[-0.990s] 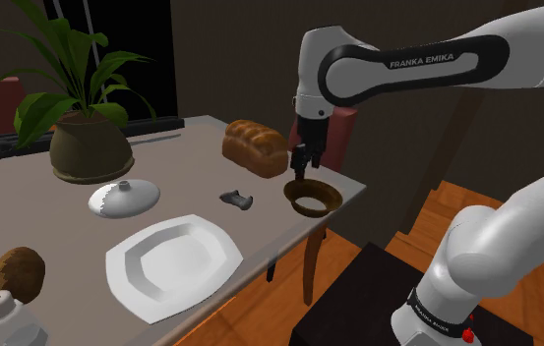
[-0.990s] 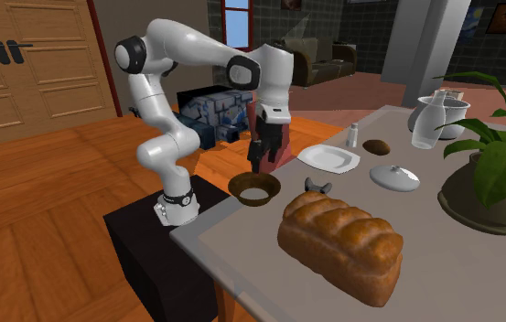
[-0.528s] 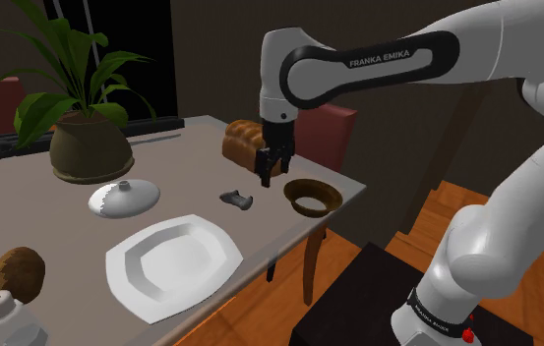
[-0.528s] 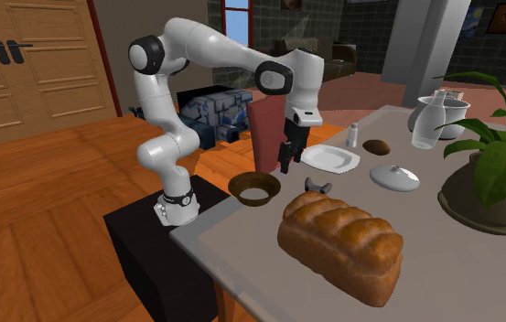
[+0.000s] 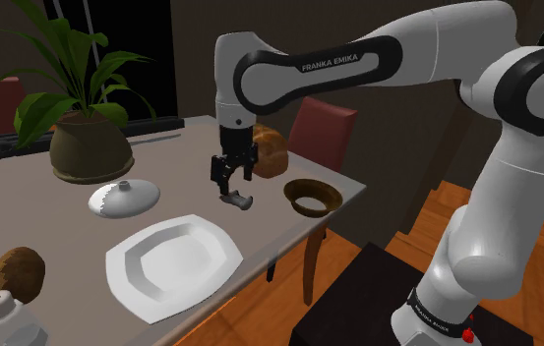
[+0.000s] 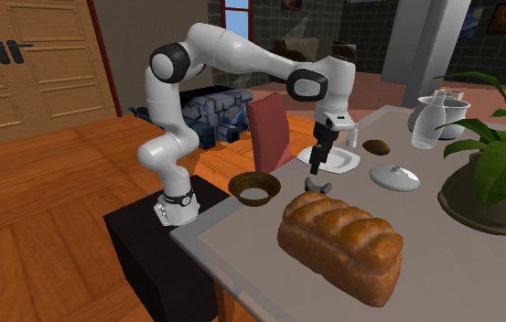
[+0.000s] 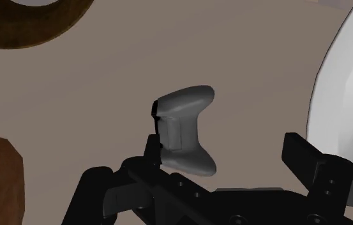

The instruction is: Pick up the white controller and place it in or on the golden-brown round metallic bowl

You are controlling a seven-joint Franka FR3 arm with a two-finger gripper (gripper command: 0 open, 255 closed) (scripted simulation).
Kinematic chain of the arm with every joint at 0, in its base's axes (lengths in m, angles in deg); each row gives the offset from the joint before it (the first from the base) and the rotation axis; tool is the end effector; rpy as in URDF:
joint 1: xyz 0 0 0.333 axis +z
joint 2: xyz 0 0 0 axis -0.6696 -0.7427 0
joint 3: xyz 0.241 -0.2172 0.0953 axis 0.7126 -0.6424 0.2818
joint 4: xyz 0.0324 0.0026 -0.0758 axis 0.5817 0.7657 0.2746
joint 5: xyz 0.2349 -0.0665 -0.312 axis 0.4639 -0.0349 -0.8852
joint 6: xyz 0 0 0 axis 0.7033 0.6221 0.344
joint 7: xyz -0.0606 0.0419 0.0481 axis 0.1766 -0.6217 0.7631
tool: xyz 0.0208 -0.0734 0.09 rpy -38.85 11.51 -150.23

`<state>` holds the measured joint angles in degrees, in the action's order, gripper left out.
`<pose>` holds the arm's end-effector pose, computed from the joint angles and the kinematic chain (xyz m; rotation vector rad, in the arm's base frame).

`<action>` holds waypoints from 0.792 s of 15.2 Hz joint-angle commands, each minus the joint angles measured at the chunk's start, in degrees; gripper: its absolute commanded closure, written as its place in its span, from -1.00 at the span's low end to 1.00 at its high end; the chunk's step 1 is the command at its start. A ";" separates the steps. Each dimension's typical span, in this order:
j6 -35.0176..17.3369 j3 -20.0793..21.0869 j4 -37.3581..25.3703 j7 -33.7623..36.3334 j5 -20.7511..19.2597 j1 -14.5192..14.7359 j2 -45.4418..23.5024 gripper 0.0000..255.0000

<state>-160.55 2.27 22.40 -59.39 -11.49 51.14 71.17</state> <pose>0.5049 0.2658 0.4980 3.1153 0.3158 -0.0933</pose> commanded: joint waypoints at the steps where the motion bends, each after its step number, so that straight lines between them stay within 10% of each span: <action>1: -0.60 0.29 -1.10 0.64 -0.35 0.36 -1.67 -1.00; 12: -5.54 0.30 3.15 0.83 -0.61 0.43 -2.40 -1.00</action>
<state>-166.06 2.56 25.54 -58.58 -12.10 51.57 68.79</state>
